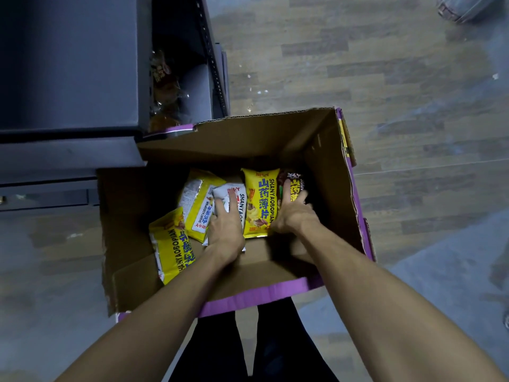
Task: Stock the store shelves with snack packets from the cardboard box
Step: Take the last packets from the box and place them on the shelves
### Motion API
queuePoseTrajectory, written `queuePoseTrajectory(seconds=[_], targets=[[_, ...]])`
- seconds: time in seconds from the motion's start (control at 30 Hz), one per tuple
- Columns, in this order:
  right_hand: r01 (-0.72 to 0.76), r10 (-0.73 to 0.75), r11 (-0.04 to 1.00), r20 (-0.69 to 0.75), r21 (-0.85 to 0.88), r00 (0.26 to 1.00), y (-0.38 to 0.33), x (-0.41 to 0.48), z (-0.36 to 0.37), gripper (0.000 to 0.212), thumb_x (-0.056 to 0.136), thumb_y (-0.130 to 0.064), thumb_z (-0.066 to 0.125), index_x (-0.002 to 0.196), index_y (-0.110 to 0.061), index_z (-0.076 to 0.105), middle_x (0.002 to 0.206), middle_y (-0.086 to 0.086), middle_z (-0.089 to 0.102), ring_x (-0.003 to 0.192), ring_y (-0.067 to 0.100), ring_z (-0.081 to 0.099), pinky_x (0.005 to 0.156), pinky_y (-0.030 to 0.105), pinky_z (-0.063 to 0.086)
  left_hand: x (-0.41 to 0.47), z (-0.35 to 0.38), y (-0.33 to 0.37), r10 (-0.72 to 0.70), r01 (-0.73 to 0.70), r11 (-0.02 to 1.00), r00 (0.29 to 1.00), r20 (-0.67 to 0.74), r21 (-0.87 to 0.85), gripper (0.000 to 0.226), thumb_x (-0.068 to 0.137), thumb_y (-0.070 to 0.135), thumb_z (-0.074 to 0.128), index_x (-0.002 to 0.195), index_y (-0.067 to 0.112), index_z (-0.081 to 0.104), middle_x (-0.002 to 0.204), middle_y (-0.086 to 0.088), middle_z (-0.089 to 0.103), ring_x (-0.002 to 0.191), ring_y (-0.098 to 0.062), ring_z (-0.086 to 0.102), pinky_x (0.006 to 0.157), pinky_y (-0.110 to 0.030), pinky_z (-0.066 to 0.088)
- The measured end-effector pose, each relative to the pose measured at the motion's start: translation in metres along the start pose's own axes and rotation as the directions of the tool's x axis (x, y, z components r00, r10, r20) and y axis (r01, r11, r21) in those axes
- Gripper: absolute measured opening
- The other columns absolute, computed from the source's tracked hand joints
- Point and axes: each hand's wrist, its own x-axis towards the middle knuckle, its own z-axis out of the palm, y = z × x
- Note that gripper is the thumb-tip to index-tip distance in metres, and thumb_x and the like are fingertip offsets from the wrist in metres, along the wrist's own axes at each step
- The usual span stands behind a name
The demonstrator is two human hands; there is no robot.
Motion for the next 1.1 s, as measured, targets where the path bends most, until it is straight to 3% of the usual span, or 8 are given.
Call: queuePoseTrajectory(seconds=[0.1,0.17,0.37,0.53,0.67,0.9,1.1], targets=[[0.048,-0.03,0.988,-0.127,0.147,0.991,-0.001,-0.004,-0.004,0.096,0.096,-0.027,0.058,0.154,-0.03,-0.019,0.154,0.021,0.023,0.124,0.038,0.052,0.092,0.042,0.046,-0.003,0.003,0.0,-0.045,0.049,0.997,0.997,-0.067,0.059,0.118,0.075,0.024,0.08,0.156,0.019,-0.005,0.159,-0.019,0.007,0.129,-0.036,0.043,0.094,-0.043,0.047],[0.072,-0.033,0.982,-0.212,0.177,0.977,0.002,-0.003,0.002,0.087,0.1,-0.024,0.05,0.154,-0.029,-0.018,0.148,0.022,0.032,0.118,0.038,0.056,0.09,0.044,0.047,-0.004,0.007,-0.001,-0.041,0.049,0.996,0.993,-0.11,0.072,0.108,0.079,0.02,0.075,0.156,0.019,0.0,0.156,-0.021,0.019,0.123,-0.035,0.049,0.091,-0.042,0.048],[0.036,0.002,0.971,-0.162,0.236,0.987,0.009,0.012,0.006,0.087,0.098,-0.022,0.055,0.156,-0.034,-0.008,0.153,0.021,0.02,0.117,0.039,0.054,0.094,0.045,0.047,0.003,0.017,-0.001,-0.066,0.06,0.996,0.992,-0.105,-0.067,0.108,0.077,0.006,0.075,0.157,0.027,0.005,0.156,-0.021,0.018,0.119,-0.036,0.052,0.092,-0.042,0.047],[0.008,0.033,0.975,-0.18,0.223,0.983,-0.001,0.011,0.002,0.076,0.101,-0.017,0.044,0.157,-0.03,-0.006,0.152,0.021,0.022,0.122,0.04,0.049,0.096,0.046,0.044,0.005,0.01,-0.005,-0.139,0.109,0.968,0.983,-0.122,-0.225,0.096,0.082,0.018,0.074,0.154,0.038,0.015,0.146,-0.018,0.02,0.102,-0.036,0.06,0.087,-0.039,0.05],[0.054,0.001,0.973,-0.237,0.226,0.972,0.002,-0.002,0.003,0.075,0.1,-0.011,0.043,0.158,-0.028,-0.001,0.151,0.02,0.028,0.12,0.038,0.054,0.095,0.044,0.046,0.0,0.005,-0.005,-0.16,0.126,0.966,0.977,-0.141,-0.225,0.088,0.084,0.02,0.071,0.153,0.038,0.019,0.135,-0.016,0.03,0.099,-0.035,0.06,0.086,-0.039,0.05],[0.102,-0.056,0.988,-0.345,0.117,0.937,-0.003,-0.051,-0.008,0.077,0.095,-0.006,0.048,0.157,-0.027,0.006,0.141,0.02,0.032,0.111,0.04,0.055,0.089,0.045,0.047,-0.03,-0.029,-0.02,-0.097,0.034,0.953,0.975,-0.198,-0.3,0.071,0.083,0.029,0.069,0.144,0.034,0.034,0.117,-0.013,0.049,0.105,-0.036,0.057,0.083,-0.04,0.048],[0.216,-0.142,0.972,-0.497,0.093,0.856,-0.02,-0.118,-0.025,0.084,0.092,-0.025,0.062,0.156,-0.031,0.007,0.131,0.014,0.036,0.104,0.039,0.057,0.08,0.042,0.045,-0.069,-0.07,-0.043,0.06,-0.209,0.898,0.93,-0.363,-0.388,0.081,0.075,0.025,0.08,0.143,0.033,0.038,0.12,-0.008,0.058,0.11,-0.029,0.057,0.086,-0.037,0.047]])
